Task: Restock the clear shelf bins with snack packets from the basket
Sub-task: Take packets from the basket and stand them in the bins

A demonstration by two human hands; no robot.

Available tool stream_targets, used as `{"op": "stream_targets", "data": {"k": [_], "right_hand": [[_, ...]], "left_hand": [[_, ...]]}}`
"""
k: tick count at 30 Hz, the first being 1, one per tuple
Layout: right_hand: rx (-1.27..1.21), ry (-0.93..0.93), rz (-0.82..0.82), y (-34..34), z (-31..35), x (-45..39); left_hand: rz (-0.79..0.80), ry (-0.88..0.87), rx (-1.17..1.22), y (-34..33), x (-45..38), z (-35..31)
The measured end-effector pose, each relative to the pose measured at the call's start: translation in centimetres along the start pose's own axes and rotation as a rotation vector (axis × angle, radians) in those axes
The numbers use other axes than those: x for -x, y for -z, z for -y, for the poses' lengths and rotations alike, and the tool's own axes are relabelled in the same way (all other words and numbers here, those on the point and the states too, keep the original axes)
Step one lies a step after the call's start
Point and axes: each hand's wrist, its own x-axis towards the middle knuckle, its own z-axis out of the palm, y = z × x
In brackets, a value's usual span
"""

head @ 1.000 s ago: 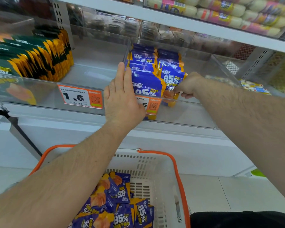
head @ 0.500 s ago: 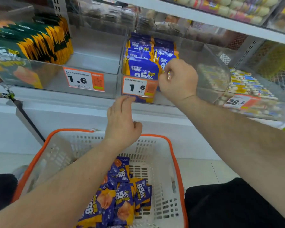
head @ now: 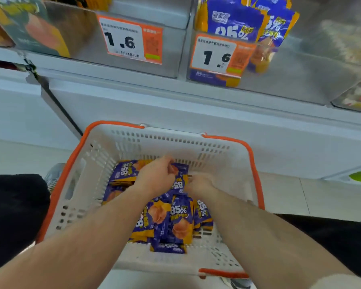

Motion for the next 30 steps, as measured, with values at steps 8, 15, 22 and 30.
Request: {"op": "stream_targets", "data": {"k": [8,15,22,30], "right_hand": [[0.035,-0.064,0.104,-4.7,-3.0,-1.5],[0.060,-0.079,0.112,-4.9,-2.6,0.1],[0.011,-0.095,0.078,-3.6,-1.8,1.3],[0.096,0.073,0.003,7.4,-0.4,3.6]], "left_hand": [[0.073,0.060,0.047,-1.1,-1.2,0.6],[0.100,0.089,0.067,-1.7,-1.3,0.8],[0.100,0.120,0.121,-1.3,-0.5,0.9],[0.146,0.122,0.114,-0.6,0.4,-0.3]]}}
